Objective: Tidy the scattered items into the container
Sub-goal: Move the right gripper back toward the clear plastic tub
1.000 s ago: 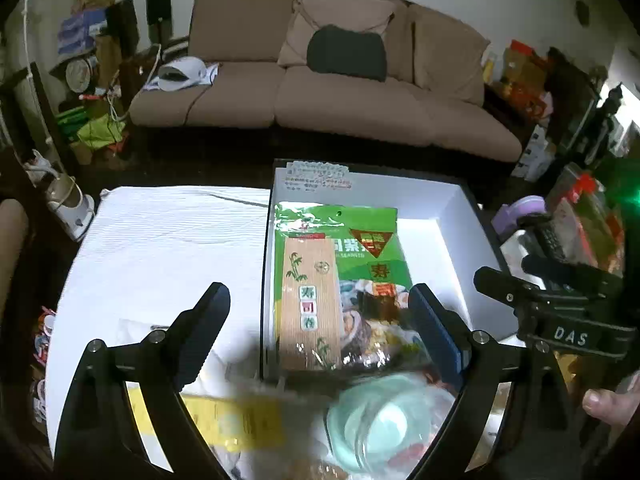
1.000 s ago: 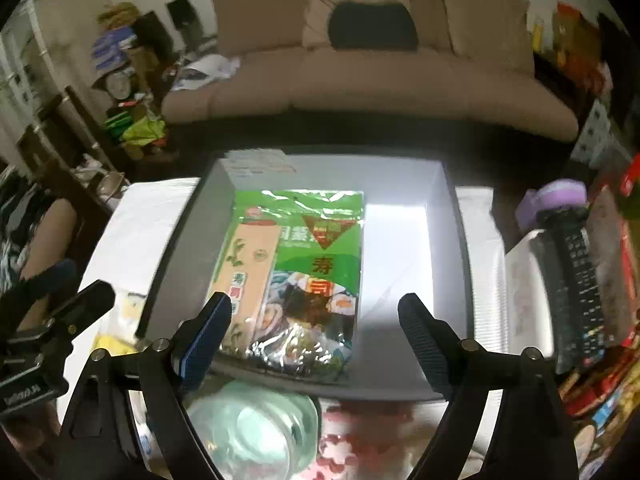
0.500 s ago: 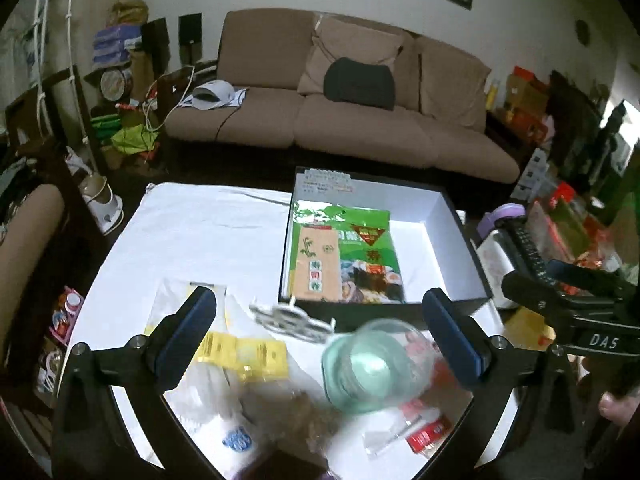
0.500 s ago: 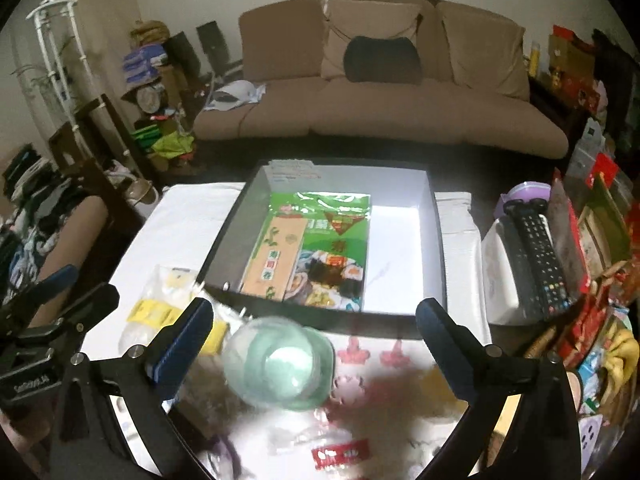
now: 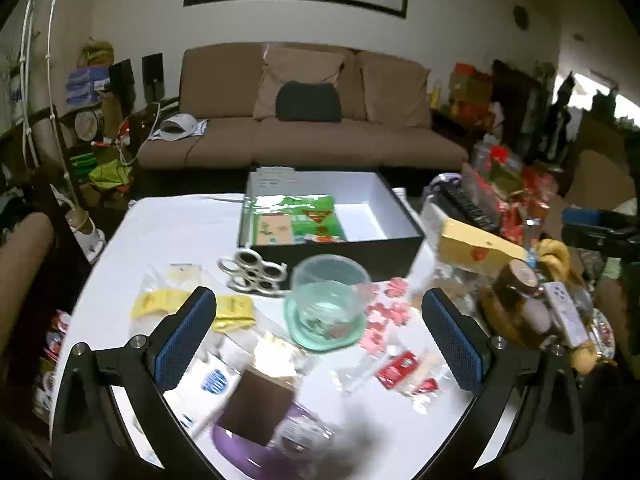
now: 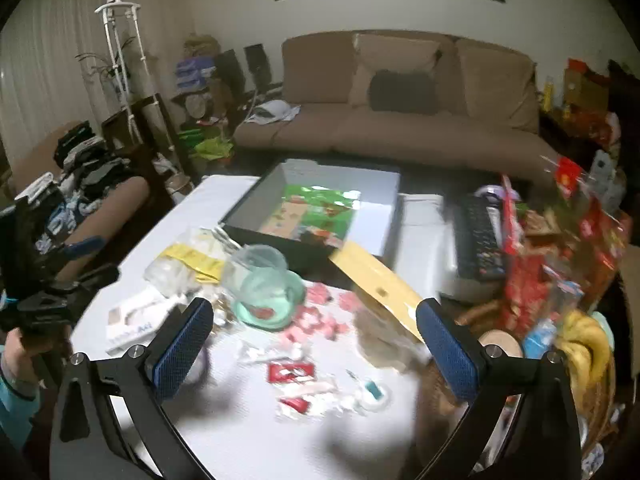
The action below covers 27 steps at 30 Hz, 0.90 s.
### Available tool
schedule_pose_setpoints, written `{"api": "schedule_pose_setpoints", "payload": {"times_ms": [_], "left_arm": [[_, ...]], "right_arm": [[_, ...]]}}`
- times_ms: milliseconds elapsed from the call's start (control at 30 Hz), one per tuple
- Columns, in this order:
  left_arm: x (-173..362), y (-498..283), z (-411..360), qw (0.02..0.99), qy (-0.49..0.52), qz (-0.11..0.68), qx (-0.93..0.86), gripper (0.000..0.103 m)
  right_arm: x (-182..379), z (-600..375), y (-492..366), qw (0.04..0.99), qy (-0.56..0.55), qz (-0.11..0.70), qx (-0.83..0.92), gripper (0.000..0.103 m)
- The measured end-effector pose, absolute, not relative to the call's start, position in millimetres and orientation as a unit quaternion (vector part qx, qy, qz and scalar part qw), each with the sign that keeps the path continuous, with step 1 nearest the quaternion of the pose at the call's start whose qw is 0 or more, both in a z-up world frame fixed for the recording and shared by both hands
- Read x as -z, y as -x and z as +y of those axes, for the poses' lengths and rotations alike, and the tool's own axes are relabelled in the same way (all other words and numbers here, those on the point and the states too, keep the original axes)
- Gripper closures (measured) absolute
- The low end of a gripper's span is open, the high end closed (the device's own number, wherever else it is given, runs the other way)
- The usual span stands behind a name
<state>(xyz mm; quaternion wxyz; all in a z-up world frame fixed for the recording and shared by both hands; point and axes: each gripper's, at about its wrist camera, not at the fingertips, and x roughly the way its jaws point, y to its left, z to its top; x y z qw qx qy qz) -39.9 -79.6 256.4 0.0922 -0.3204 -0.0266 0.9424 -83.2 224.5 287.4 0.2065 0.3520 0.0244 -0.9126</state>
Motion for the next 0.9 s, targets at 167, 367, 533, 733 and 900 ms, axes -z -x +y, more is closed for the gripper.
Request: {"api": "schedule_pose_setpoints", "payload": {"times_ms": [167, 367, 533, 733, 900], "left_arm": [[-224.4, 20.7, -68.4, 0.112, 0.344, -0.045, -0.931, 0.000], [-183.7, -10.7, -74.7, 0.096, 0.354, -0.025, -0.930, 0.000], [-148.9, -35.5, -106.9, 0.070, 0.375, -0.048, -0.923, 0.000], [-133.2, -39.6, -138.9, 0.051, 0.381, -0.088, -0.919, 0.000], [-135.6, -31.8, -141.4, 0.067, 0.370, -0.089, -0.922, 0.000]], "right_arm": [[-255.8, 244.6, 72.4, 0.189, -0.366, 0.020, 0.911, 0.000], [-224.3, 249.9, 54.5, 0.195, -0.369, 0.009, 0.909, 0.000], [-195.3, 223.2, 25.9, 0.228, -0.367, 0.022, 0.902, 0.000], [-165.5, 167.0, 15.7, 0.272, -0.379, 0.045, 0.884, 0.000], [-152.9, 129.8, 28.4, 0.290, -0.375, 0.045, 0.879, 0.000]]}}
